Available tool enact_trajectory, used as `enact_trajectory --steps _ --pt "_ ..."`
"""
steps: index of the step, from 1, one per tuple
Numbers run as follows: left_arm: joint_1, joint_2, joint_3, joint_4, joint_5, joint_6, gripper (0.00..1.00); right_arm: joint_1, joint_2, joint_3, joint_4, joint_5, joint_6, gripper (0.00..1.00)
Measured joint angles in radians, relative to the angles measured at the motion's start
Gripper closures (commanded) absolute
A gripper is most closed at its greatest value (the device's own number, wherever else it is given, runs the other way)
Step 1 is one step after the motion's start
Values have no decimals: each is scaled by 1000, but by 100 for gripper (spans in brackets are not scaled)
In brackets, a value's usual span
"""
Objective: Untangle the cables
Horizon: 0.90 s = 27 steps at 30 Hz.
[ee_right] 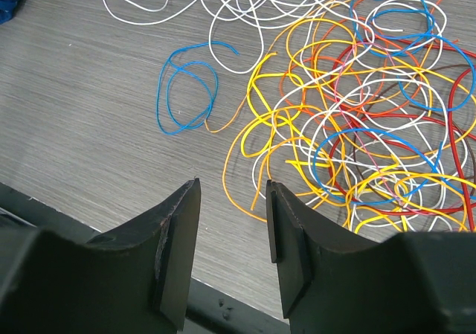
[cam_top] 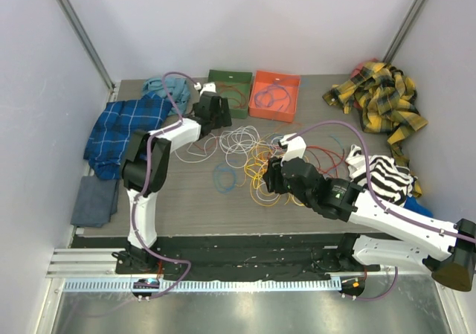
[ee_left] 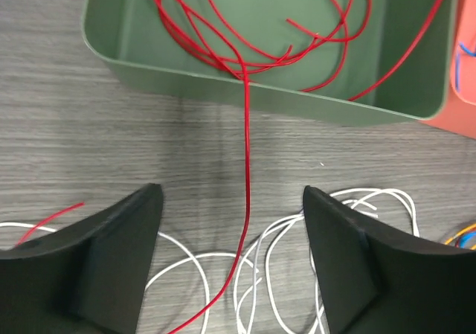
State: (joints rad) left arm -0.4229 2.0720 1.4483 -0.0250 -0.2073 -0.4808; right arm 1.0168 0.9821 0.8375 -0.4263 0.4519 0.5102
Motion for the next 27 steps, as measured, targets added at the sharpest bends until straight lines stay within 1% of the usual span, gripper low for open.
enact_trajectory --steps 1,3,4,6,7,8,9,11,12,16,21,24,27 --pt "0 9 4 -1 0 -4 34 0 0 0 0 0 0 52" --pt "0 29 8 -1 3 -11 44 0 1 0 0 1 -1 52" --pt "0 41 8 -3 8 -13 53 0 2 0 0 1 -3 52" --pt "0 56 8 -13 14 -19 62 0 5 0 0 2 -4 53" --pt "0 60 8 -22 19 -18 70 0 6 0 0 2 -5 53" --pt "0 60 5 -27 23 -17 74 0 7 0 0 2 -6 53" --pt "0 56 0 -27 26 -18 81 0 7 0 0 2 -7 53" --pt "0 45 -18 -23 29 -17 90 0 7 0 0 2 -8 53" --pt "0 32 -33 -24 29 -14 100 0 7 0 0 3 -8 53" --pt "0 -25 -56 -39 23 4 100 0 7 0 0 2 -7 54" --pt "0 -90 9 -59 0 31 100 0 5 0 0 2 -5 54" --pt "0 -128 92 -62 -12 47 100 0 -4 -4 -1 2 -3 54" --pt "0 -147 216 -64 -18 55 100 0 -13 -5 -1 2 -3 54"
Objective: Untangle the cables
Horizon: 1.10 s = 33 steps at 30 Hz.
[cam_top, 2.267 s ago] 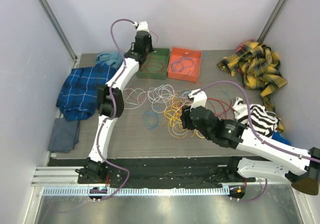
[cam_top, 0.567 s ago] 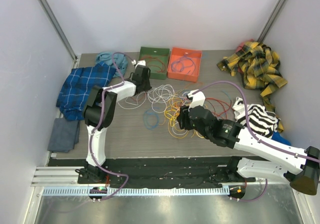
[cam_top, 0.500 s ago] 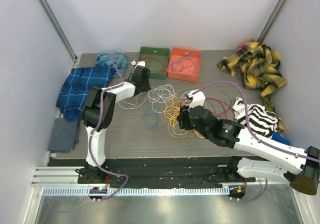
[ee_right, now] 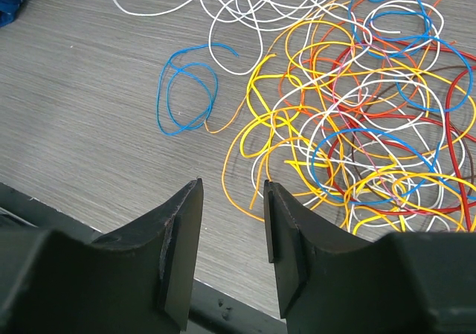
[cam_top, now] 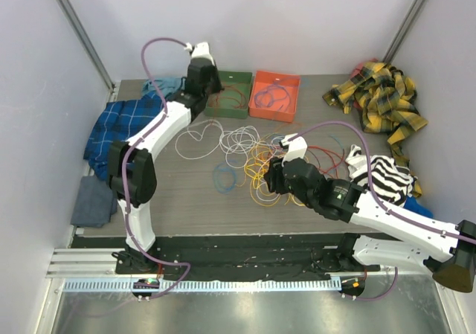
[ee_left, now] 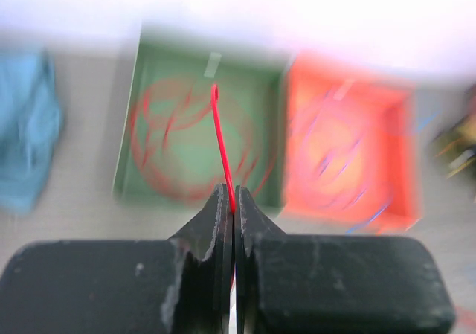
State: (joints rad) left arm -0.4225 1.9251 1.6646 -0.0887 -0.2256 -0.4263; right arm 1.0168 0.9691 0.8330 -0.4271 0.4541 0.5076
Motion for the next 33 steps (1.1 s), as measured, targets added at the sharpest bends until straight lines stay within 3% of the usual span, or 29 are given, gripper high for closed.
enact_trajectory --steps 11,22,31,33 --pt "0 91 415 24 10 18 100 0 -1 0 -2 24 -14 55" --pt "0 141 367 48 47 5 100 -5 -5 -1 -16 50 -42 55" --pt "0 372 623 99 66 -7 100 -7 -33 -3 -24 79 -45 55" --pt "2 418 642 99 70 -13 94 -11 -32 -3 -25 85 -54 55"
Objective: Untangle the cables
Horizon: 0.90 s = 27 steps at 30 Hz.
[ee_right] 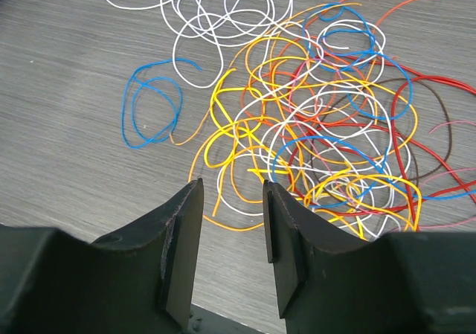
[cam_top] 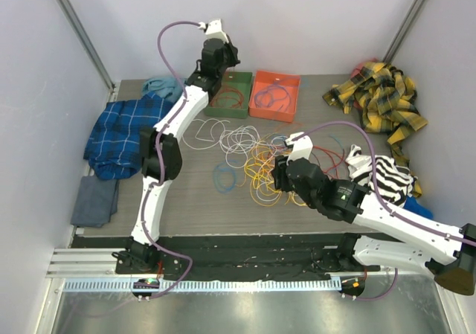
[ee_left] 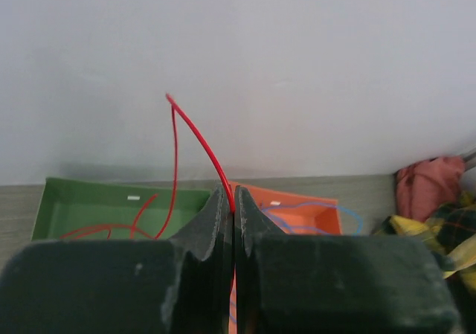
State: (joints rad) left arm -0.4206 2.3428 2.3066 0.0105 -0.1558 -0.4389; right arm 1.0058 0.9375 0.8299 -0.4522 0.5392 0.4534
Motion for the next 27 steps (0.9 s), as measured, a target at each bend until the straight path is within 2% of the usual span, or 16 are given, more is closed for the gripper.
enact_trajectory --steps 1,2,5,8,9,14,17,22,25,27 --pt "0 13 0 -3 1 -2 85 -1 2 0 0 3 -4 55" --pt "2 29 -4 -5 0 -6 57 -2 6 0 0 6 -8 55" --pt "8 49 -61 -6 0 -18 24 -7 19 0 -2 10 -18 55" --pt "16 67 -92 -12 0 -31 12 -9 26 0 -5 11 -29 55" --pt "19 73 -93 -21 -2 -32 0 -9 26 0 -6 11 -31 55" --pt "26 64 -95 -29 -16 -26 0 -11 25 1 -8 24 -32 55" --pt "27 -11 -182 -27 -34 -24 0 -19 22 8 -29 52 -25 55" --pt "12 -339 -528 -30 -93 -34 0 -101 -23 13 -68 106 27 54" --pt "-40 -613 -761 -9 -152 -61 0 -237 -46 13 -88 115 65 51" --pt "-115 -769 -887 2 -201 -75 0 -349 -37 11 -96 98 85 49"
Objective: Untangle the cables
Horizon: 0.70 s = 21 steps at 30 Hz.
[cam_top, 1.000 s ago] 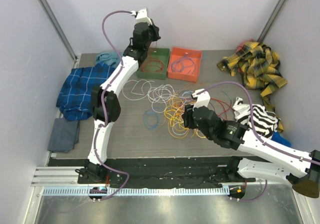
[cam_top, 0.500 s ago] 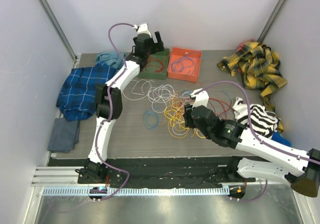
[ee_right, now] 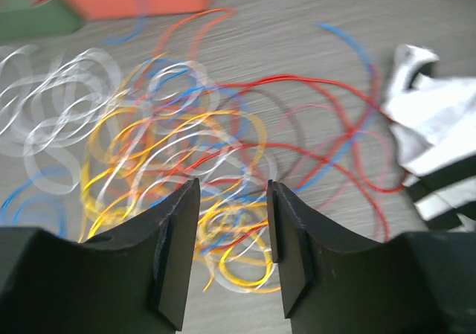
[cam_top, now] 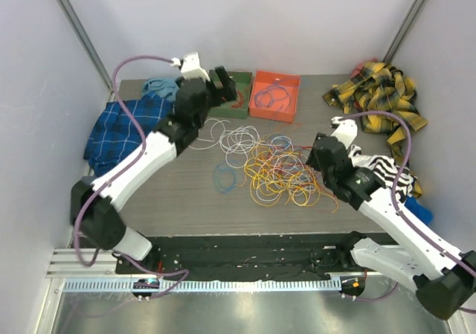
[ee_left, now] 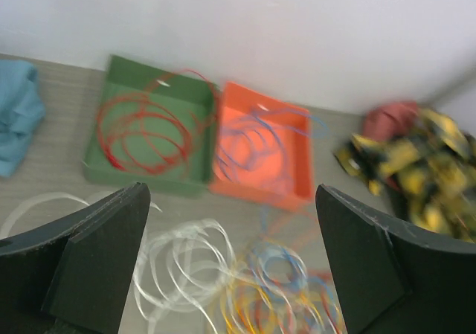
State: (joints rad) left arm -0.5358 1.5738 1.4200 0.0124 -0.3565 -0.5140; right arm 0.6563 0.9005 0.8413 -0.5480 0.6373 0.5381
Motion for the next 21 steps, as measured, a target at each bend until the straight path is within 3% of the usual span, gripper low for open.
enact_trajectory --steps 3,7,13,17,21 --pt "-156 -150 -142 -13 -60 -11 0 -187 69 0 2 -68 25 49" --pt "-314 -235 -314 -102 -85 -66 0 -362 185 -25 13 -193 65 49" --pt "-304 -396 -563 -263 -122 -160 0 -411 108 -114 -10 -344 170 49" --pt "-303 -516 -621 -272 -131 -191 0 -410 -21 -160 -30 -388 216 48" --pt "-303 -523 -630 -265 -122 -216 0 -410 -69 -187 -72 -385 232 46"
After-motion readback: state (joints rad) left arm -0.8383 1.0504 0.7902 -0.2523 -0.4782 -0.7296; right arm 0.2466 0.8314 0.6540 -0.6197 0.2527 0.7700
